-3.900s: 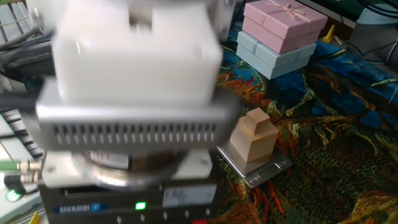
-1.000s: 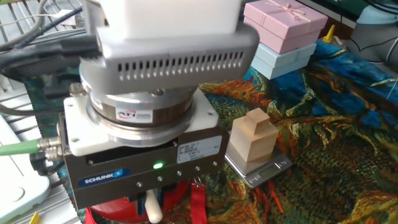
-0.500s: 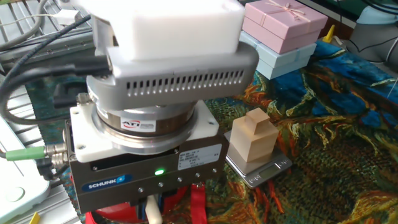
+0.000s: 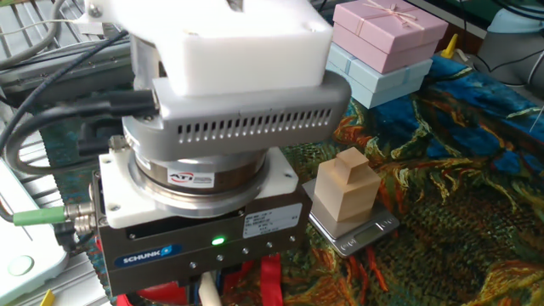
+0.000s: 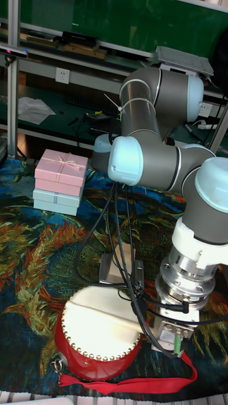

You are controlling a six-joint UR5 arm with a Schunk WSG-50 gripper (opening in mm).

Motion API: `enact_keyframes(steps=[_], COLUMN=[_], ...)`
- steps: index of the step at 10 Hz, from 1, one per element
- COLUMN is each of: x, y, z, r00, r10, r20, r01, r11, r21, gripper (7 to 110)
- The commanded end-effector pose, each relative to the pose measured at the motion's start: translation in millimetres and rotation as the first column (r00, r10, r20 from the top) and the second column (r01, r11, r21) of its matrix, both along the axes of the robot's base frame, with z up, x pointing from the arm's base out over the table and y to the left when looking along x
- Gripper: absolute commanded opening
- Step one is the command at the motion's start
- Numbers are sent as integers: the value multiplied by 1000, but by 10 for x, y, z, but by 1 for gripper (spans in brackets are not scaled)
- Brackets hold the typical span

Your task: Play the drum

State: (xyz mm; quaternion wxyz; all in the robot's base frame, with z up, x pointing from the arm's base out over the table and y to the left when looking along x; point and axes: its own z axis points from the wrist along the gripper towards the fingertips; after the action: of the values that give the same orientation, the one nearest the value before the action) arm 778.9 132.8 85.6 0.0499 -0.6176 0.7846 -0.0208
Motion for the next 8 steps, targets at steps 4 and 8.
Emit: enact_keyframes(steps=[4, 8], x=[-4, -15], y=[8, 25], z=[-29, -25], r00=[1000, 1000], r10=[-26, -29], r20=[2, -3], r01=[26, 29], r11=[1000, 999], r21=[8, 14], gripper=[22, 22])
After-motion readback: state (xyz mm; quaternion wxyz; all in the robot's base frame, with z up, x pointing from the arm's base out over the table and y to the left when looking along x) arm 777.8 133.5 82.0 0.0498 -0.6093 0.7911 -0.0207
